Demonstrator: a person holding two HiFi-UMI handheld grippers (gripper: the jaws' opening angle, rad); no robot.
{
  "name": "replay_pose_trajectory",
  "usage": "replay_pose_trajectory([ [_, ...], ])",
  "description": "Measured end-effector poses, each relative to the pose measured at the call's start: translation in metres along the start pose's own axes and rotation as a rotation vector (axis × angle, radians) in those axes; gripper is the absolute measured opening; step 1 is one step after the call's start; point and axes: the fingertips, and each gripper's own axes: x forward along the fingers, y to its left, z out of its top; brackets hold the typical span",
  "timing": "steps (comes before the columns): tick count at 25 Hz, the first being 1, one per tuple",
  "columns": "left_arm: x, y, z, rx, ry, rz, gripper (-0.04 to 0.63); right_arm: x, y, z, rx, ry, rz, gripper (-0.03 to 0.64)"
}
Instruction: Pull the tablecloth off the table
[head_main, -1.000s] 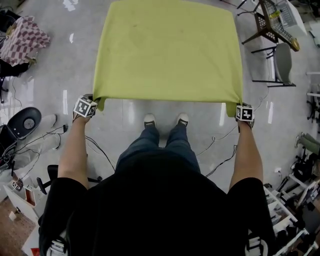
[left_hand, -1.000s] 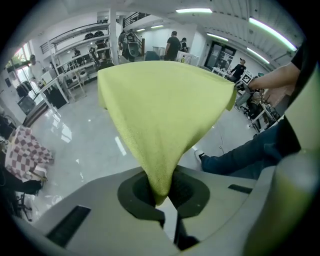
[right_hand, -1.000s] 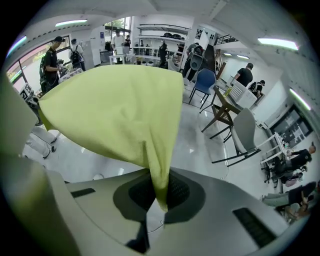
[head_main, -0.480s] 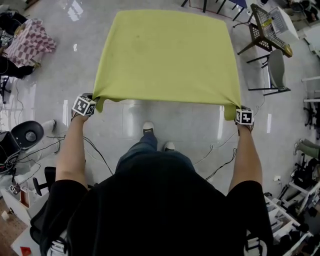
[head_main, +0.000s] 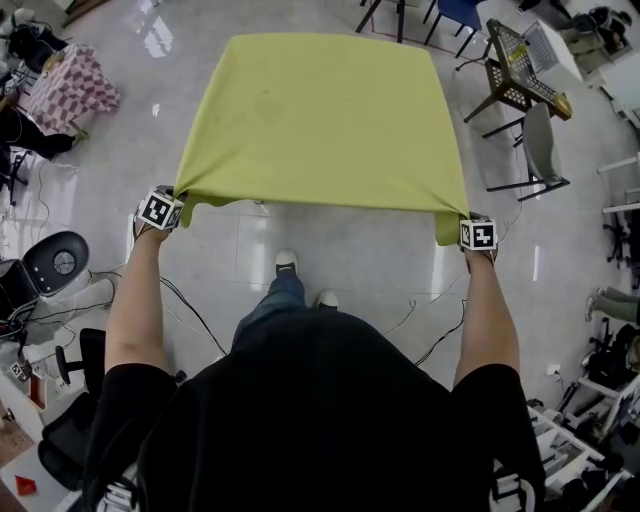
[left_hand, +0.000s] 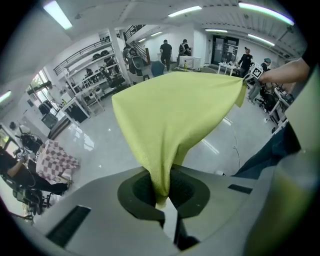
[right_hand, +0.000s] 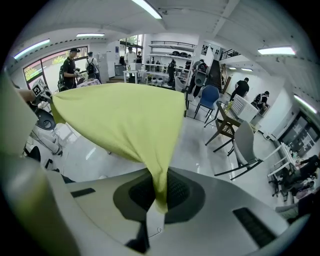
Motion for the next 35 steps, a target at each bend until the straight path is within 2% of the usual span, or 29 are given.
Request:
replay_pose_trajectory([
  [12, -0.057, -0.071, -0.034, -0.04, -0.003, 0.108, 0.025, -0.05, -0.011, -0.061, 0.015, -0.085, 0.061, 0.02],
  [19, -0.092, -0.111, -0.05, -0.055, -0.009, 0.124, 0.025, -0.086, -0.011, -0.1, -0.008, -0.096, 0.087, 0.021],
  [24, -0.11, -0.123, -0.06, -0.062, -0.023, 0.13, 0.025, -0.109, -0.005, -0.111, -0.018, -0.113, 0.101, 0.02],
  [29, -0.122, -0.133, -0.08, -0.073, -0.036, 0.115, 0.025, -0.13, 0.007, -0.13, 0.008, -0.118, 0.092, 0.02],
  [35, -0.145, -0.142, -0.118, -0.043, -0.037, 0.096, 0.025, -0.164, 0.034, -0.151, -0.016, -0.103, 0.076, 0.02],
])
